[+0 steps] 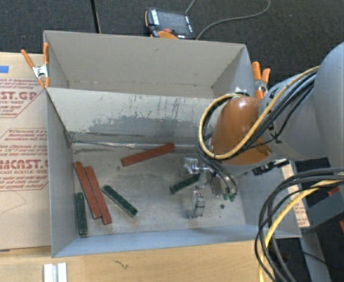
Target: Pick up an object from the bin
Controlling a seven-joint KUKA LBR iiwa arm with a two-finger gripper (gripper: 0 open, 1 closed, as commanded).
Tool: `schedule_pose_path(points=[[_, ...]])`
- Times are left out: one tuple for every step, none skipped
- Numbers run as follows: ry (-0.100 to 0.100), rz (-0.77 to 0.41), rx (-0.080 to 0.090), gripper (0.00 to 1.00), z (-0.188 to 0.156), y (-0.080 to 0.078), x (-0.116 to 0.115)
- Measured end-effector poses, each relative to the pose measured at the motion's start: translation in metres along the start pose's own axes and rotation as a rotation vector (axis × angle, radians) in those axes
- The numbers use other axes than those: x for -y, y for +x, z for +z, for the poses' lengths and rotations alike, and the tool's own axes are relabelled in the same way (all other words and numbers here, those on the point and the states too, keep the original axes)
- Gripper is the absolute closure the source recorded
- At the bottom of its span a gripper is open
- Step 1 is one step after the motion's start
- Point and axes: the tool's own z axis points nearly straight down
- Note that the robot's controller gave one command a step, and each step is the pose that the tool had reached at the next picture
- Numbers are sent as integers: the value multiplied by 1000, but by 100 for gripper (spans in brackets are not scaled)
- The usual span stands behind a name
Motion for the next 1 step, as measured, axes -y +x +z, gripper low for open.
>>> schedule_pose_path(points=[[0,0,5,0,0,0,-1]])
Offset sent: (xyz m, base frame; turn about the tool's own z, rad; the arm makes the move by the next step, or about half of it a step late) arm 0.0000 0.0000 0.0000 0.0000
